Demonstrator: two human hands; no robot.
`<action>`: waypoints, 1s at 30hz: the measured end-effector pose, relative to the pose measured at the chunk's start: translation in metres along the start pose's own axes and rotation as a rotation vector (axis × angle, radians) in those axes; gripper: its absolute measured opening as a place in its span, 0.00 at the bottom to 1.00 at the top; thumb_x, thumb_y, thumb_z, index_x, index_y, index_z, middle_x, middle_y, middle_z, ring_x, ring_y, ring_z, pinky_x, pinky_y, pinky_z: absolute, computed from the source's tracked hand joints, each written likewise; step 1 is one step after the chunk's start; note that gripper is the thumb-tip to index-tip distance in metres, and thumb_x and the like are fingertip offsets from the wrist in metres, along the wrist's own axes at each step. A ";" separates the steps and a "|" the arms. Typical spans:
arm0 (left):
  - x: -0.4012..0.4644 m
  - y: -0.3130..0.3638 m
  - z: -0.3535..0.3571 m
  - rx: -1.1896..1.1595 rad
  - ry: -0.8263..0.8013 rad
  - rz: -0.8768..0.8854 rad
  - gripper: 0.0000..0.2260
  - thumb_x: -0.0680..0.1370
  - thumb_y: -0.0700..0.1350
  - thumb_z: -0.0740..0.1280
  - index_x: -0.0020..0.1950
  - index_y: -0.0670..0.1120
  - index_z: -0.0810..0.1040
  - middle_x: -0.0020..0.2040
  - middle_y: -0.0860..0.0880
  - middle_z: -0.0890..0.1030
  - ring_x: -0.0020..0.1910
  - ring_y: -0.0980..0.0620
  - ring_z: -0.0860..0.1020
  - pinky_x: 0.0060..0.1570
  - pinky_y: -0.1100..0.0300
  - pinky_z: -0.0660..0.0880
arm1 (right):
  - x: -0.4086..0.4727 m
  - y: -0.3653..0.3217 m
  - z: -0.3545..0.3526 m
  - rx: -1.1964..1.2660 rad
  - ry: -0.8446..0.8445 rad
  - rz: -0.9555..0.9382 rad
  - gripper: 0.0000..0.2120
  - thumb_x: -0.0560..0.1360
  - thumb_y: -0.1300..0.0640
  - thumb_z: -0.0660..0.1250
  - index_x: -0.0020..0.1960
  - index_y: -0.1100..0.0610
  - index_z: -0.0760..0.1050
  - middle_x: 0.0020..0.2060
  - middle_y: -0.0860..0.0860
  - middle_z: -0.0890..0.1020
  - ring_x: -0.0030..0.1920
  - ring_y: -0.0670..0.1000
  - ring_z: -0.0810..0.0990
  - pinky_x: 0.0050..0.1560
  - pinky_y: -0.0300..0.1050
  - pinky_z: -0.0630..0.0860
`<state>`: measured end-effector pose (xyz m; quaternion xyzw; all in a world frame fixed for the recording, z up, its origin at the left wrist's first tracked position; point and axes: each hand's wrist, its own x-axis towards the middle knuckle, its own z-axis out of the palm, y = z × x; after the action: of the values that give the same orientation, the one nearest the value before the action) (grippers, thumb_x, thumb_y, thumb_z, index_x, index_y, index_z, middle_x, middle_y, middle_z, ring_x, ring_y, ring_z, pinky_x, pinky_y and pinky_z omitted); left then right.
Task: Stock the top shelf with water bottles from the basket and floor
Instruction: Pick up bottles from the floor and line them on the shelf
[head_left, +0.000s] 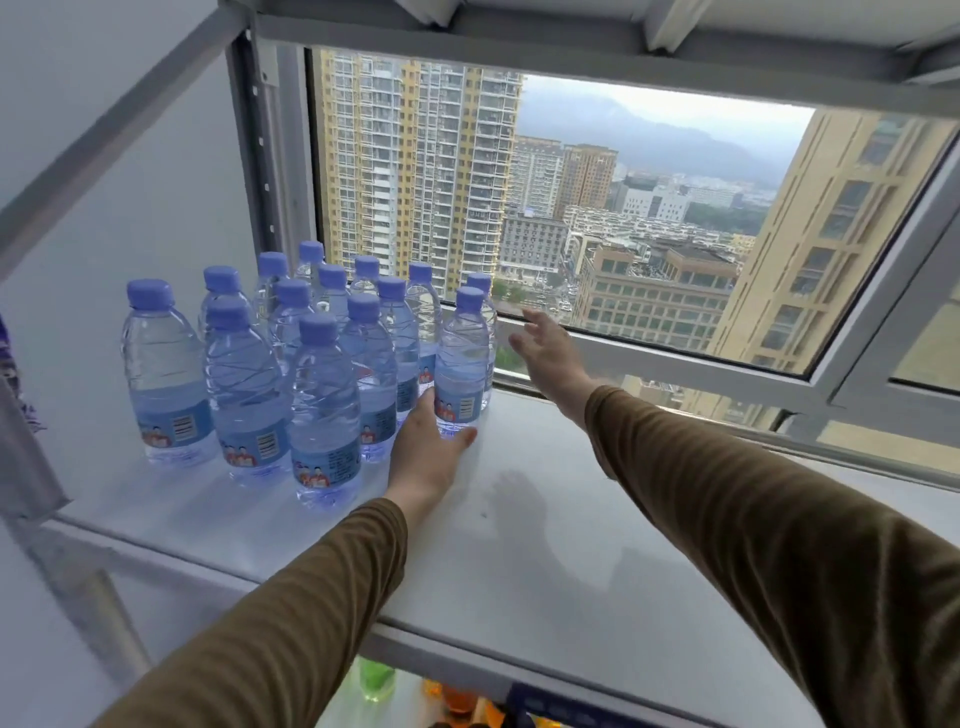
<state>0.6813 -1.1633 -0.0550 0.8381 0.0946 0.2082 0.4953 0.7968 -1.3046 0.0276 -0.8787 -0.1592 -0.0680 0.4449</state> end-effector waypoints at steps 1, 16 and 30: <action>-0.004 0.001 -0.004 0.012 -0.018 0.017 0.29 0.76 0.45 0.74 0.74 0.46 0.68 0.69 0.49 0.77 0.66 0.50 0.76 0.62 0.62 0.68 | -0.012 0.001 -0.003 -0.065 0.014 0.007 0.24 0.83 0.54 0.66 0.77 0.57 0.68 0.73 0.59 0.75 0.73 0.59 0.73 0.74 0.58 0.69; -0.107 -0.033 -0.119 0.598 -0.399 0.476 0.32 0.81 0.53 0.64 0.81 0.44 0.56 0.81 0.43 0.57 0.80 0.44 0.55 0.79 0.49 0.53 | -0.254 -0.047 0.042 -0.620 0.018 -0.038 0.29 0.81 0.45 0.66 0.79 0.50 0.66 0.78 0.54 0.70 0.78 0.58 0.65 0.74 0.57 0.66; -0.217 -0.141 -0.240 0.694 -0.368 0.473 0.31 0.80 0.55 0.65 0.80 0.47 0.61 0.81 0.42 0.57 0.80 0.41 0.53 0.78 0.50 0.47 | -0.392 -0.079 0.169 -0.628 -0.061 -0.096 0.30 0.82 0.39 0.60 0.82 0.46 0.60 0.83 0.50 0.59 0.83 0.56 0.52 0.81 0.61 0.52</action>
<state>0.3875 -0.9833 -0.1317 0.9760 -0.1247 0.1193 0.1328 0.3974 -1.2113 -0.1148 -0.9663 -0.1849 -0.1082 0.1430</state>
